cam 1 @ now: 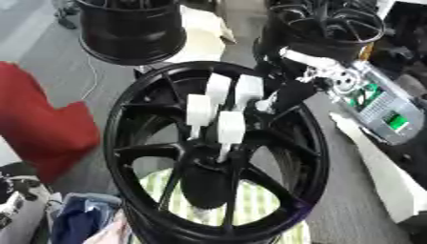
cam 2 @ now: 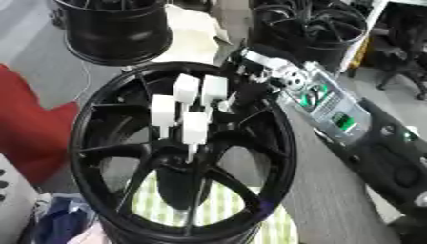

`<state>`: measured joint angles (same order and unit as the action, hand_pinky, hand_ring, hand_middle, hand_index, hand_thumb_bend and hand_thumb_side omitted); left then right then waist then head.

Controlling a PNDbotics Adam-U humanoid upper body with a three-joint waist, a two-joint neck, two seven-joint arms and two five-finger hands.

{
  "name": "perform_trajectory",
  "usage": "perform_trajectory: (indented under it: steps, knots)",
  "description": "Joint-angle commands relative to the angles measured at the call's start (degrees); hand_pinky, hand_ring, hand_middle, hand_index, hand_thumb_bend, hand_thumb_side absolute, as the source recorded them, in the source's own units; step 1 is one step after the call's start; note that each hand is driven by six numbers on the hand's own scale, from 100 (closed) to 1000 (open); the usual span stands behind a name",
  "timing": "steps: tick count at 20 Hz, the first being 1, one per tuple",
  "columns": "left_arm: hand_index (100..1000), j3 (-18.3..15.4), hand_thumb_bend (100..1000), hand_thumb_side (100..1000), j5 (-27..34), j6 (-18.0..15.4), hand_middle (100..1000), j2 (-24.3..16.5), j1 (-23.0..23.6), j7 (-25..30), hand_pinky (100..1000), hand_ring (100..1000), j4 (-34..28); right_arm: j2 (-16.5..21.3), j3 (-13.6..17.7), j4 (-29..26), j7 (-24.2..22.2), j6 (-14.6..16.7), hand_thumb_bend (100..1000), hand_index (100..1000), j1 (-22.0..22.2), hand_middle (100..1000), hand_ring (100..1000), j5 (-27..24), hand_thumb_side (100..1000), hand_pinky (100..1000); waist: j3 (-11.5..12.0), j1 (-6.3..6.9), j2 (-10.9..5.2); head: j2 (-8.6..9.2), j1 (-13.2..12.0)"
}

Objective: Pull the pin out of the wheel hub.

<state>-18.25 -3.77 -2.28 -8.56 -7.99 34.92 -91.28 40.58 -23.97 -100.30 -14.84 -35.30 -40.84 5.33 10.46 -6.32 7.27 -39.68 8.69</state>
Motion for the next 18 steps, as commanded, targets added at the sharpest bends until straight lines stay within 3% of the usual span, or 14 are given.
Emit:
perform_trajectory:
  steps: [1, 2, 3, 7, 11, 12, 13, 16, 18]
  knots:
    - [835, -0.3, 100, 250, 0.1, 0.1, 711, -0.5, -0.1, -0.1, 618, 698, -0.6, 4.7, 3.0, -3.9, 1.4, -0.6, 393, 429, -0.9, 548, 366, -1.9, 100, 100, -0.4, 0.47, -1.07, -0.15, -0.3]
    - [836, -0.4, 100, 257, 0.1, 0.1, 711, -0.5, 0.0, -0.1, 618, 698, -0.6, 6.0, 3.8, -5.0, 1.7, -0.9, 260, 429, -0.6, 550, 364, -2.4, 100, 100, -0.6, 0.45, -1.18, -0.19, -0.4]
    - [836, -0.5, 100, 250, 0.1, 0.1, 711, -0.6, 0.1, -0.2, 618, 698, -0.6, 7.6, 4.9, -6.3, 2.0, -1.1, 394, 429, 0.0, 549, 364, -3.0, 100, 100, -0.9, 0.40, -1.31, -0.23, -0.6]
    - [835, -1.0, 100, 250, 0.1, 0.2, 712, -1.0, 0.5, -0.7, 618, 698, -0.7, 14.4, 11.4, -12.3, 4.7, -1.6, 402, 428, 5.3, 550, 357, -5.0, 100, 100, -2.6, 0.16, -1.82, -0.38, -2.2]
    - [835, -1.5, 100, 251, 0.2, 0.2, 713, -1.2, 0.8, -1.3, 617, 698, -0.7, 20.1, 20.4, -14.2, 11.1, 0.5, 409, 426, 15.5, 549, 353, -5.2, 100, 100, -4.4, 0.36, -2.04, -0.31, -3.4]
    - [835, -1.5, 100, 251, 0.3, 0.2, 713, -1.2, 0.8, -1.4, 617, 698, -0.7, 20.8, 22.2, -14.2, 13.0, 1.0, 100, 426, 18.0, 557, 353, -5.1, 100, 100, -4.7, 0.42, -2.05, -0.26, -3.5]
    - [835, -1.7, 100, 252, 0.3, 0.2, 713, -1.2, 0.9, -1.6, 618, 698, -0.7, 21.2, 24.3, -14.3, 15.3, 1.2, 417, 426, 21.4, 550, 353, -4.8, 100, 100, -5.3, 0.60, -2.07, -0.17, -4.0]
    - [835, -2.2, 100, 252, 0.5, 0.2, 713, -1.1, 1.0, -2.0, 617, 698, -0.7, 19.2, 30.2, -14.1, 23.2, 1.6, 432, 424, 31.6, 551, 350, -3.4, 100, 100, -6.3, 0.92, -2.14, 0.10, -5.1]
    - [835, -2.4, 100, 252, 0.5, 0.3, 713, -1.1, 1.0, -2.3, 617, 698, -0.7, 15.4, 33.1, -12.9, 29.4, 1.2, 447, 438, 38.1, 564, 358, -1.9, 100, 100, -6.8, 1.11, -2.17, 0.27, -5.6]
